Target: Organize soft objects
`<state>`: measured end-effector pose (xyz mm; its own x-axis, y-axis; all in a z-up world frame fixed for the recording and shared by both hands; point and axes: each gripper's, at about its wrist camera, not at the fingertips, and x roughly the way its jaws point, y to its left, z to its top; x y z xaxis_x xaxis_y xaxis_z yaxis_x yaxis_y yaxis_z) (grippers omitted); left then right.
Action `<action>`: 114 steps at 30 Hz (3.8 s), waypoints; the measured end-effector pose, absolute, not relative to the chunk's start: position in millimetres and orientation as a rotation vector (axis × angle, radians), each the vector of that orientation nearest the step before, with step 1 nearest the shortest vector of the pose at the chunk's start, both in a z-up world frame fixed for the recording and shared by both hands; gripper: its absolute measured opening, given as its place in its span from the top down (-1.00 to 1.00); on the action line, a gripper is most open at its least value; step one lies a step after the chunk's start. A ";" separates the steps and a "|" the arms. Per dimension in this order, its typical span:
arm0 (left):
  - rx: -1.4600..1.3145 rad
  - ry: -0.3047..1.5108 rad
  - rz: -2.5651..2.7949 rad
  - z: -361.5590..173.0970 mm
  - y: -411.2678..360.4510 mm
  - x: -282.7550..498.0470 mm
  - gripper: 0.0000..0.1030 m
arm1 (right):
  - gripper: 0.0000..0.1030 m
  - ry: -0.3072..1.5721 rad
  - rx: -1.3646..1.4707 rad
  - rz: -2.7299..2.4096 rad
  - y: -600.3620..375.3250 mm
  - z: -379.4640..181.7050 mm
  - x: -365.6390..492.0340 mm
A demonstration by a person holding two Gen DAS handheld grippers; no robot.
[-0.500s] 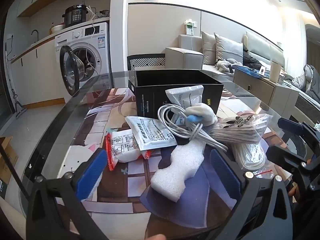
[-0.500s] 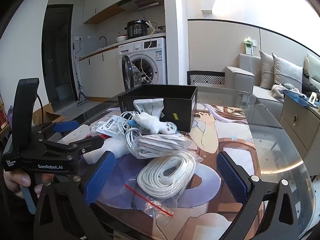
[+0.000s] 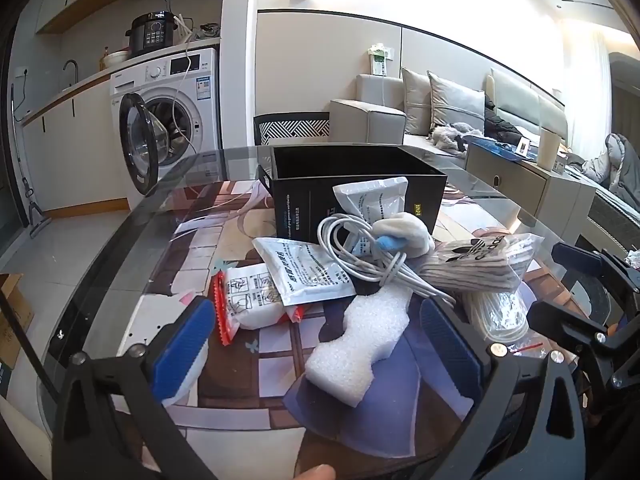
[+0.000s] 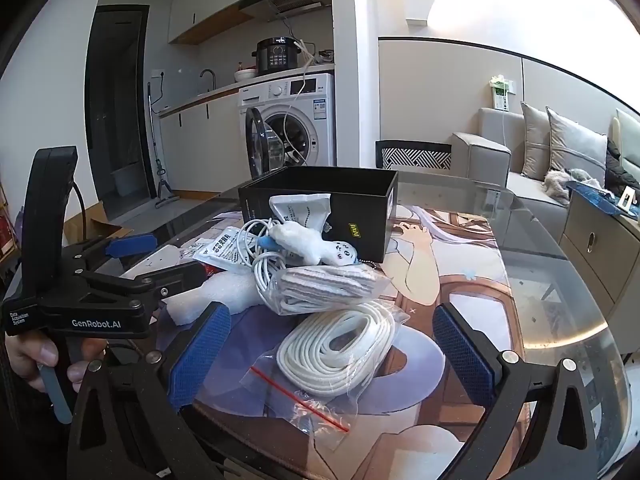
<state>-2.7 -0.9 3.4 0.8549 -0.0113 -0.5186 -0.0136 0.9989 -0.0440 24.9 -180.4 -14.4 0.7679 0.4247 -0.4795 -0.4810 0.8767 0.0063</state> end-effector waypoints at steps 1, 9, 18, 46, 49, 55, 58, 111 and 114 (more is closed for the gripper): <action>-0.055 0.541 -0.001 3.7 2.3 -3.0 -1.00 | -0.99 0.493 -0.121 0.492 -179.9 -14.5 25.7; -0.056 0.537 -0.006 1.8 2.0 -3.0 -1.00 | -0.99 0.498 -0.121 0.482 -180.8 -15.6 27.4; -0.052 0.535 -0.001 0.2 2.2 -2.2 -1.00 | -0.99 0.502 -0.120 0.479 -181.8 -15.7 28.2; -0.052 0.537 0.000 -0.4 2.2 -1.9 -1.00 | -0.99 0.507 -0.117 0.481 -182.6 -17.4 27.7; -0.053 0.537 -0.001 -0.4 2.4 -1.9 -1.00 | -0.99 0.507 -0.116 0.480 -183.0 -17.5 27.3; -0.052 0.537 0.000 -0.8 2.2 -2.0 -1.00 | -0.99 0.507 -0.118 0.480 -182.9 -17.3 27.4; -0.050 0.539 -0.001 -0.9 2.3 -2.1 -1.00 | -0.99 0.509 -0.116 0.480 -183.1 -17.2 27.5; 0.020 0.639 -0.034 -14.2 -1.0 12.0 -1.00 | -0.63 0.608 -0.158 0.501 -152.8 -21.9 69.1; 0.020 0.647 -0.040 -14.5 0.0 13.2 -1.00 | -0.52 0.620 -0.164 0.512 -149.2 -23.1 73.2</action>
<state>13.2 0.0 -14.5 0.7969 -0.0308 -0.6033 0.0431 0.9991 0.0060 73.2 -149.2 -23.1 0.6946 0.4083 -0.5924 -0.5041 0.8636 0.0041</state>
